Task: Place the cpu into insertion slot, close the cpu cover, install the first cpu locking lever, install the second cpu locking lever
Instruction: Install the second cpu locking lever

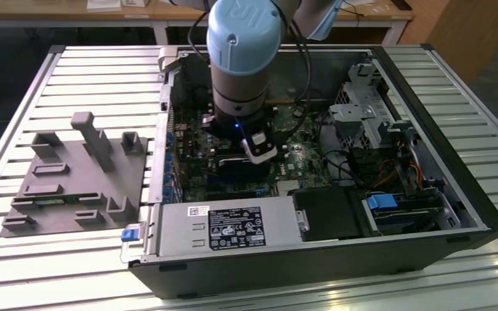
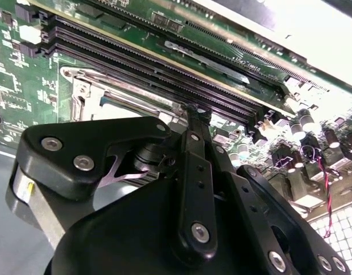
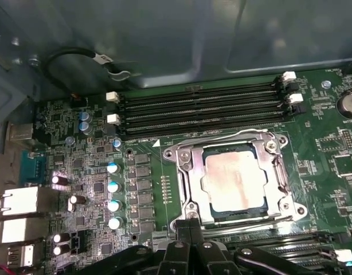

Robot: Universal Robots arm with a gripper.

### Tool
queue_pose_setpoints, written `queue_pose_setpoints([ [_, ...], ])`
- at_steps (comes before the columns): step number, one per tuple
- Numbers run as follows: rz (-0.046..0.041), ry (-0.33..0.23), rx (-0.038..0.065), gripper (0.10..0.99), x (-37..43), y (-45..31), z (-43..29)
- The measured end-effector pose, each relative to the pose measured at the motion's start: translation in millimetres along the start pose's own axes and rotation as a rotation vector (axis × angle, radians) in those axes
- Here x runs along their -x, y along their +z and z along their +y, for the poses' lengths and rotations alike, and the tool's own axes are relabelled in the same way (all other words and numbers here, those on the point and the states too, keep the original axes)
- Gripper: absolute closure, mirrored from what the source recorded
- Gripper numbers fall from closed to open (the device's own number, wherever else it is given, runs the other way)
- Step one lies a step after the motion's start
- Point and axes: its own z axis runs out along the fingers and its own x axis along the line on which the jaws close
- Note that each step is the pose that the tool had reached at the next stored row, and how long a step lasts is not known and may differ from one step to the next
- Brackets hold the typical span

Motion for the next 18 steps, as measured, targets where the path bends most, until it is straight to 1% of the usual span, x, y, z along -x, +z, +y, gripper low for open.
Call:
queue_pose_setpoints([
  [4, 0.0025, -0.005, 0.006, 0.984, -1.8, 2.1, -0.9],
  [10, 0.0059, -0.014, 0.01, 0.984, -3.1, 4.9, -2.1],
  [15, 0.0074, -0.018, 0.01, 0.984, -3.4, 5.4, -2.3],
  [18, 0.0069, -0.019, 0.005, 0.984, -3.4, 4.9, -2.1],
])
